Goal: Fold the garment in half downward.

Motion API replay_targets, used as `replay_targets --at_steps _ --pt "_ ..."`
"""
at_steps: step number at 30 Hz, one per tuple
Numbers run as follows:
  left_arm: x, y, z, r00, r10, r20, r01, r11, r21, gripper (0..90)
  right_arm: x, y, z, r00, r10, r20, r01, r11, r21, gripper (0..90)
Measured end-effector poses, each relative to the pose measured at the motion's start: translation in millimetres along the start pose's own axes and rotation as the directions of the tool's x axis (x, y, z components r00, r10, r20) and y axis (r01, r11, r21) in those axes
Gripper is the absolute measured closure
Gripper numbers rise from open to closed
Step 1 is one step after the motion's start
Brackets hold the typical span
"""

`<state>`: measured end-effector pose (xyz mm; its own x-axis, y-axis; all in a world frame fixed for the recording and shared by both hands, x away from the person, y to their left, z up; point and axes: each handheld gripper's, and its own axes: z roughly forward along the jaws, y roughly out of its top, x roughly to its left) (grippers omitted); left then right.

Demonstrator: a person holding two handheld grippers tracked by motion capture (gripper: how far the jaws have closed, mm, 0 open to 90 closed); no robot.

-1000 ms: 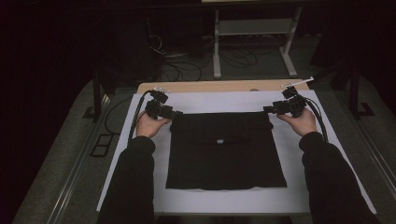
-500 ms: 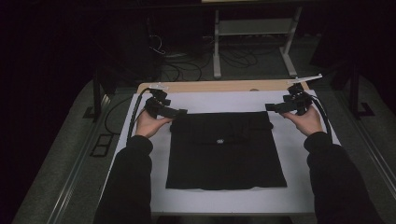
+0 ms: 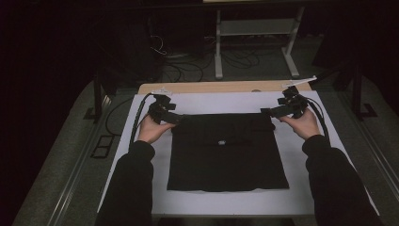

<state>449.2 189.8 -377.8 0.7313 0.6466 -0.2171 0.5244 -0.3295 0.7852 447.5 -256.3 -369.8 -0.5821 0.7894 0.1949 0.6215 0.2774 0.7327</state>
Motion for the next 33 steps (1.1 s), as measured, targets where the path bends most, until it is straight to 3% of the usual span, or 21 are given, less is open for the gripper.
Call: replay_targets --at_steps 11,24,27,29,33 --pt "-7.7 -1.0 5.7 0.9996 0.012 0.027 -0.011 0.9999 -0.009 0.0 18.3 1.0 14.5 0.9983 -0.029 -0.052 0.029 0.999 0.013 0.0" --pt "-10.5 -7.8 24.0 0.9984 0.017 0.055 -0.017 0.9998 0.012 0.0 27.1 -1.7 29.2 0.9944 -0.047 -0.095 0.051 0.998 0.031 3.4" --pt "-11.5 -10.0 28.5 0.9964 0.025 0.08 -0.027 0.9993 0.024 0.0 29.6 -2.8 33.6 0.9927 -0.052 -0.109 0.056 0.998 0.037 5.7" --pt "-12.5 -10.6 31.4 0.9951 0.018 0.097 -0.02 0.9996 0.022 0.0 31.1 -3.7 36.5 0.99 -0.061 -0.128 0.066 0.997 0.038 14.5" --pt "-14.4 -11.3 35.2 0.9939 0.023 0.107 -0.025 0.9995 0.018 1.1 36.1 -4.8 42.5 0.9848 -0.082 -0.153 0.089 0.995 0.04 17.3"
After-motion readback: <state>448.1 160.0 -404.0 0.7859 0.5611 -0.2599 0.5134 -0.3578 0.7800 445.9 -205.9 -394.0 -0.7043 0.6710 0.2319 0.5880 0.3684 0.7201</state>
